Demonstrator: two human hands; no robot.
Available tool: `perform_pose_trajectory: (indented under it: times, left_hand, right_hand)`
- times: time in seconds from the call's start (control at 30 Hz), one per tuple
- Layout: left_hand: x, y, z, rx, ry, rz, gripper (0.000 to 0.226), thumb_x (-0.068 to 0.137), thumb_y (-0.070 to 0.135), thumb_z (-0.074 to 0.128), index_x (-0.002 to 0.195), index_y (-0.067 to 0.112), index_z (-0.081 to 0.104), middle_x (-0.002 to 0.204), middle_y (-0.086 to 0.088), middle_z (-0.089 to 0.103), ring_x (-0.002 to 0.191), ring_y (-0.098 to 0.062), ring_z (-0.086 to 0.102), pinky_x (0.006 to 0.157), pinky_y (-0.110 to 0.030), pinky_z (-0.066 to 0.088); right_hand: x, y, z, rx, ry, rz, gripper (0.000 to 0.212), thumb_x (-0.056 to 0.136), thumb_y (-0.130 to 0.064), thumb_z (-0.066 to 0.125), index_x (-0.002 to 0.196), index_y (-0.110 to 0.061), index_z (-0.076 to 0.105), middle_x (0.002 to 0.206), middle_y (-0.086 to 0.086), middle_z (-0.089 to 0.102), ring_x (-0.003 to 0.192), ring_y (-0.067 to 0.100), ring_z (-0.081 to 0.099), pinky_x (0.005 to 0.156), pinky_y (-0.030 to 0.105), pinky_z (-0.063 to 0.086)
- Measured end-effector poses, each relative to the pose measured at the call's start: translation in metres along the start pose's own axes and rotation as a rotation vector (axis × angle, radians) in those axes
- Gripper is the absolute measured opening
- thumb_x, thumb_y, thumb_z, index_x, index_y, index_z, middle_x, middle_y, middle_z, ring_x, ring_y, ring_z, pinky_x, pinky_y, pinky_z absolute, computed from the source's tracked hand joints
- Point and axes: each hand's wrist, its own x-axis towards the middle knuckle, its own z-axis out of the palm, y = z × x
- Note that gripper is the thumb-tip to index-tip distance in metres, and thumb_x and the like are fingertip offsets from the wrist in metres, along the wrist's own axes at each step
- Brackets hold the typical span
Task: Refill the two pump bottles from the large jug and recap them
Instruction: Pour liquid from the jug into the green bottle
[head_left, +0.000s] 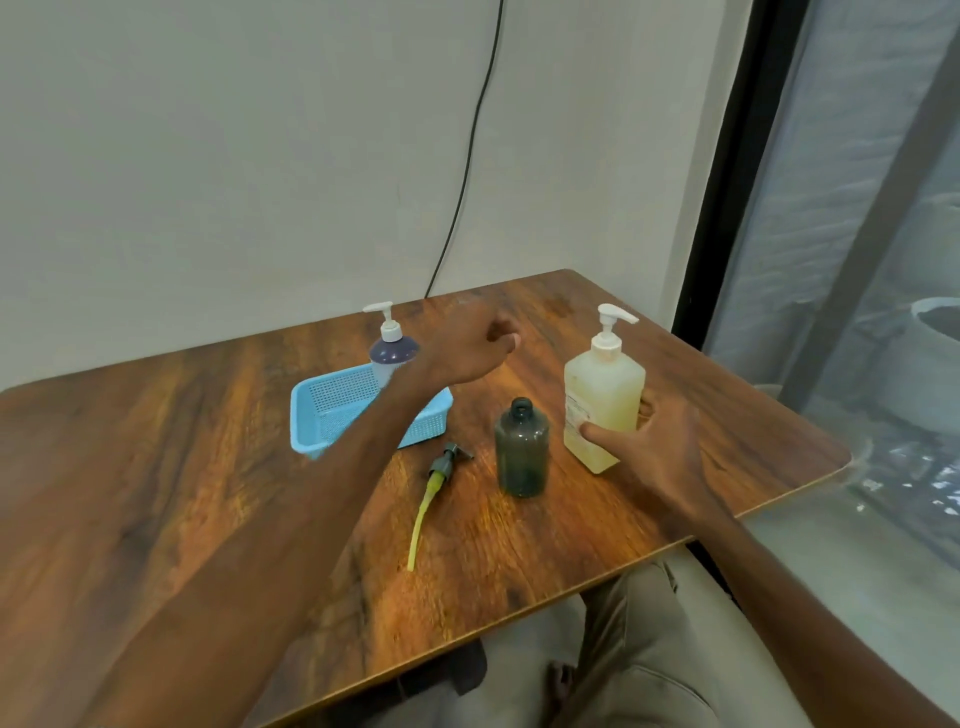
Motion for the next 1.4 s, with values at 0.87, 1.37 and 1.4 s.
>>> perform_pose_trajectory:
  times: [0.87,1.37,1.4]
  left_hand:
    - [0.014,0.068,0.081,-0.358,0.081,-0.025,0.020,0.096,0.024,0.073,0.109,0.009,0.077,0.097,0.004,0.076,0.083,-0.007,0.067,0.076,-0.025,0.055]
    - [-0.004,0.087,0.103,-0.370,0.307,-0.099,0.020,0.098,0.027,0.072,0.100,0.007,0.075,0.092,-0.005,0.075,0.085,-0.019,0.067,0.078,-0.042,0.057]
    - [-0.005,0.089,0.107,-0.346,0.337,-0.106,0.024,0.098,0.029,0.072,0.106,0.007,0.074,0.096,-0.007,0.074,0.091,-0.021,0.067,0.081,-0.041,0.057]
  right_hand:
    - [0.031,0.005,0.000,0.109,-0.097,-0.031,0.085,0.063,-0.047,0.093,0.135,-0.035,0.048,0.129,-0.019,0.057,0.117,0.009,0.056,0.084,0.022,0.049]
    - [0.014,0.000,0.010,0.116,0.061,-0.100,0.072,0.071,-0.035,0.089,0.132,-0.019,0.054,0.120,-0.007,0.064,0.102,0.010,0.063,0.073,0.022,0.051]
    - [0.014,0.001,0.012,0.106,0.070,-0.101,0.072,0.072,-0.034,0.089,0.133,-0.017,0.054,0.119,-0.006,0.064,0.101,0.009,0.063,0.072,0.022,0.051]
